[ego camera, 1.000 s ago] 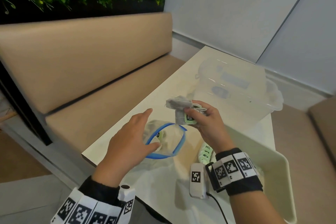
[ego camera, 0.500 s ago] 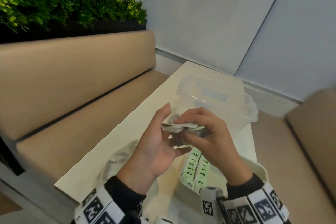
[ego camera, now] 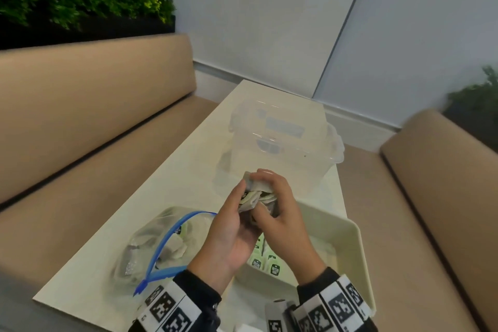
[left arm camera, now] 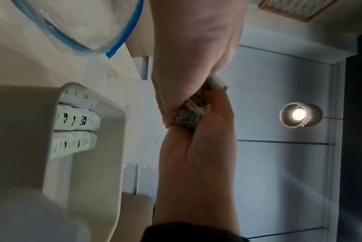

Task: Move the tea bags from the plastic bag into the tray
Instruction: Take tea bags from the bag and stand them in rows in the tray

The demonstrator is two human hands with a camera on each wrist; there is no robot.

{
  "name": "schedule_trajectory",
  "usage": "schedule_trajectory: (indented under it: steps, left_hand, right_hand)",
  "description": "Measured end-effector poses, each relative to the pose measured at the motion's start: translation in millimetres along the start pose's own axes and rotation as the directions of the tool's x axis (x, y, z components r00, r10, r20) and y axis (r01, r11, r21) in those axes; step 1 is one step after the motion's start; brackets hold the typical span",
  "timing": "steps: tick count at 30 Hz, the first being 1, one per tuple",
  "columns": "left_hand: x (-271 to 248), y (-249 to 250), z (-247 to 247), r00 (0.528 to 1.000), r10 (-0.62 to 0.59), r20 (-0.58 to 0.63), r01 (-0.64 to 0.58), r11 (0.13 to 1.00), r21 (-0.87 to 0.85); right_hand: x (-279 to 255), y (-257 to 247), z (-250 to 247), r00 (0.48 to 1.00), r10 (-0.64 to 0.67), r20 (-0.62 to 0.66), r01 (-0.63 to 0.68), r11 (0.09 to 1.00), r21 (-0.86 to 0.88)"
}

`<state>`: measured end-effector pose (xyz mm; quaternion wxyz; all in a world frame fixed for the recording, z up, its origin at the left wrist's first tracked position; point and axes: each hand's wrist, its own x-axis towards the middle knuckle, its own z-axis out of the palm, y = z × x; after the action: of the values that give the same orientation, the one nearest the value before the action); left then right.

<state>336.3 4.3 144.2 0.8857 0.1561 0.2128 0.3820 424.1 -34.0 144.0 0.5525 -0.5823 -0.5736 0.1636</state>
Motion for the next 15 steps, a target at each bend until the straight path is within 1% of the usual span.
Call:
schedule_trajectory:
  steps: [2, 4, 7, 10, 12, 15]
  left_hand:
    - [1.5, -0.1, -0.5, 1.000, 0.006, -0.013, -0.005, 1.000, 0.024]
    - [3.4, -1.2, -0.8, 0.999, 0.012, -0.036, -0.011, 1.000, 0.029]
    - [6.2, -3.9, -2.2, 0.999, -0.004, -0.048, 0.004, 1.000, 0.007]
    - [7.9, -3.0, -3.1, 1.000, -0.002, -0.031, -0.001, 0.997, -0.083]
    - [8.4, -1.6, -3.4, 1.000, 0.000, -0.021, -0.003, 0.990, -0.143]
    - [7.3, -0.1, -2.6, 0.999, 0.008, -0.035, -0.014, 0.984, -0.176]
  right_hand:
    - [-4.5, 1.9, 5.0, 0.999, 0.026, -0.018, -0.025, 0.997, 0.074]
    - [-7.7, 3.0, 10.7, 0.997, 0.028, -0.068, -0.019, 0.991, 0.131]
    - [-7.7, 2.1, 17.9, 0.990, 0.021, -0.140, -0.003, 0.992, 0.128]
    - [-5.9, 1.0, 20.7, 0.988, 0.038, -0.149, -0.016, 0.989, 0.150]
    - [-4.5, 0.3, 21.7, 0.988, 0.026, -0.149, -0.002, 0.987, 0.158]
    - [-1.9, -2.5, 24.3, 0.987, 0.005, -0.159, 0.012, 0.994, 0.105]
